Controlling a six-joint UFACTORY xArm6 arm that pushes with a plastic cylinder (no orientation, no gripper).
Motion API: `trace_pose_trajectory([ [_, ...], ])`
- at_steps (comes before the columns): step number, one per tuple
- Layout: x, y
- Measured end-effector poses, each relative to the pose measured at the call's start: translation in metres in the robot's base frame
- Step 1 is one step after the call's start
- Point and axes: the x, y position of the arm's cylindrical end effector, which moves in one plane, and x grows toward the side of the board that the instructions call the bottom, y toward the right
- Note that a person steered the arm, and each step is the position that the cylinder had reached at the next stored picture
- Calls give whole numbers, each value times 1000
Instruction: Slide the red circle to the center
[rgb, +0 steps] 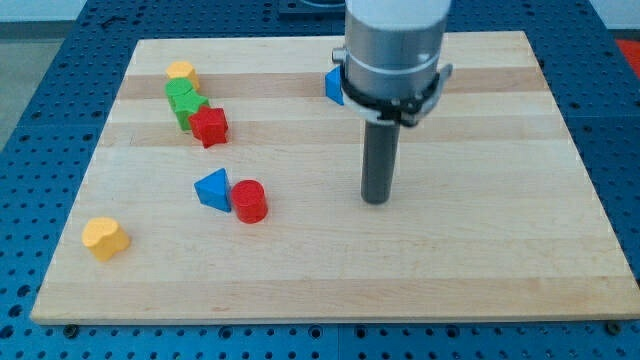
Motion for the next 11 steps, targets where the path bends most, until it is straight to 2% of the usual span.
trace_pose_trajectory([
  [1, 38, -13],
  [2, 55, -61],
  [3, 42, -122],
  [4, 9, -162],
  [5, -35, -166],
  [9, -115, -106],
  [10, -108, -99],
  [11, -79, -99],
])
